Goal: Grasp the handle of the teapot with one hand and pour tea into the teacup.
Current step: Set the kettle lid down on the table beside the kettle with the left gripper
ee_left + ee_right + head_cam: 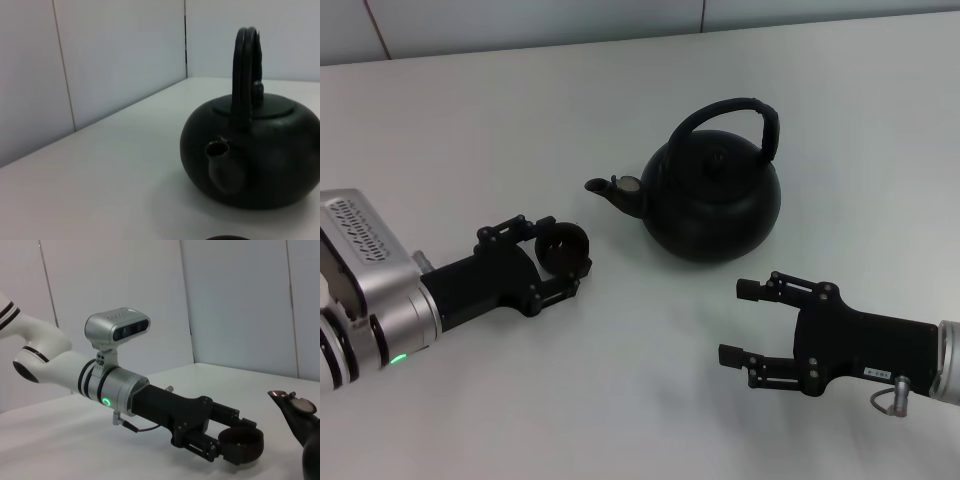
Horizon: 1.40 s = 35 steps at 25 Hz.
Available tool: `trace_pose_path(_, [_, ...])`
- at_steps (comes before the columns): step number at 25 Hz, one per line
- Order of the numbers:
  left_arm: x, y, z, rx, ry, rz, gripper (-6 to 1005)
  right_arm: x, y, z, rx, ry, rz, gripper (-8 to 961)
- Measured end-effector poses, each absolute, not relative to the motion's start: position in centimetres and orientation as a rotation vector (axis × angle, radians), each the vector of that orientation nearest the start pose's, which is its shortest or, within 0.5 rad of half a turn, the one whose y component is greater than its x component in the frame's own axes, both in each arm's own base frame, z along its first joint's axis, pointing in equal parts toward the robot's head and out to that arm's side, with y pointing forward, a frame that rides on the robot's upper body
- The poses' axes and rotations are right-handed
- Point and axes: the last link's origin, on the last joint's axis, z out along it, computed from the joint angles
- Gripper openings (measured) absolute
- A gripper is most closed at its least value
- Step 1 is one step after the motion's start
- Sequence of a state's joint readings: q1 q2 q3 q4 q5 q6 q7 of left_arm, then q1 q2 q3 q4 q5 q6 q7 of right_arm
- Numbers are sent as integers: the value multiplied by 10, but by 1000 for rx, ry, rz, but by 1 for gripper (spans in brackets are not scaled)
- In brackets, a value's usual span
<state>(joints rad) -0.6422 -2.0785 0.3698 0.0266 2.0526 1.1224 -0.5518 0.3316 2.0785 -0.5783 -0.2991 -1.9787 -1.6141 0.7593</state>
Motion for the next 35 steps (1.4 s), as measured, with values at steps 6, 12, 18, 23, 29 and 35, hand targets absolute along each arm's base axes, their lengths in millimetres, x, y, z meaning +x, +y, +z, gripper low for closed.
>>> trace_pose_path(6, [-284,321,-97,-2562,-307,-515,686,318,230,-46,-2623,439,846,813])
trace_pose_path(12, [-284,322,-97,-2562,-308,-514,686,319,230,-46,-2623,440,843,814])
trace_pose_path(18, [-282,322,-97,-2560,-309,-522,705,319,230,-46,-2622,439,843,813])
trace_pose_path(23, [-282,322,-97,-2556,-324,-529,736,318,231,-46,-2623,439,843,813])
trace_pose_path(29, [-282,322,-97,-2559,-323,-533,773,318,231,-46,-2623,439,843,813])
trace_pose_path(35, [-282,322,-97,-2558,-322,-534,864,318,230,-46,-2623,438,844,813])
